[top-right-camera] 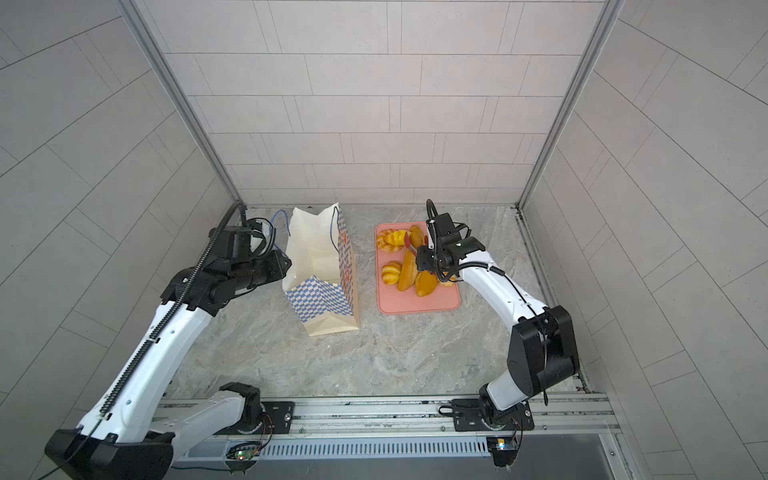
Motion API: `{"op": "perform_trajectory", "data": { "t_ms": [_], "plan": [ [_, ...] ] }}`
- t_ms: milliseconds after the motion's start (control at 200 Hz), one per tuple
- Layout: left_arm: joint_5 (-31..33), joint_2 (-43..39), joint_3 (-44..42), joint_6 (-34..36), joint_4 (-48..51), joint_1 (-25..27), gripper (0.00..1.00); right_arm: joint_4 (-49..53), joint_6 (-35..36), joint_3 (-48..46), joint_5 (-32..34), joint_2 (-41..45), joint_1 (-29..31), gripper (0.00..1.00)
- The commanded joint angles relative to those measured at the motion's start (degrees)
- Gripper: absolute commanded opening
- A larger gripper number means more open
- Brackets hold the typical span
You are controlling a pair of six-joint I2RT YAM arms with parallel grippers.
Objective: Place the fake bread into the paper bag
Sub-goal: 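Lower the tongs onto the long yellow baguette and clamp it, then lift the clamped baguette upright with the tongs toward the bag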
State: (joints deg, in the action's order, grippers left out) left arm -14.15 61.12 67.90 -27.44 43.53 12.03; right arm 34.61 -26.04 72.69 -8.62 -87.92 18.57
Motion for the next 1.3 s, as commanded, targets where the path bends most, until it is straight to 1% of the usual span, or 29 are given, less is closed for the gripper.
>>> {"op": "perform_trajectory", "data": {
  "t_ms": [0, 105, 245, 335, 490, 836, 1296],
  "plan": [
    [0.05, -0.56, -0.49, 0.59, 0.24, 0.25, 0.13, -0.95, -1.1, 1.33, 0.3, -0.31, -0.29, 0.52],
    [0.21, -0.63, -0.52, 0.68, 0.33, 0.17, 0.13, -0.96, -1.47, 1.41, 0.35, -0.5, -0.26, 0.5],
    [0.29, -0.68, -0.64, 0.68, 0.41, 0.21, 0.13, -0.95, -1.8, 1.37, 0.11, -0.24, -0.35, 0.45],
    [0.23, -0.64, -0.67, 0.68, 0.41, 0.18, 0.13, -0.96, -1.91, 1.02, 0.18, 0.67, -0.38, 0.42],
    [0.26, -0.79, -0.58, 0.64, 0.33, 0.19, 0.13, -0.95, -1.91, 0.14, 0.37, 2.79, -0.37, 0.39],
    [0.35, -0.77, -0.69, 0.64, 0.33, 0.19, 0.13, 0.34, -1.42, -0.18, 0.93, 8.0, -0.37, 0.37],
    [0.32, -0.68, -0.62, 0.46, 0.24, 0.18, 0.13, 3.76, -0.07, 2.78, 3.26, 12.67, -0.37, 0.37]
  ]
}}
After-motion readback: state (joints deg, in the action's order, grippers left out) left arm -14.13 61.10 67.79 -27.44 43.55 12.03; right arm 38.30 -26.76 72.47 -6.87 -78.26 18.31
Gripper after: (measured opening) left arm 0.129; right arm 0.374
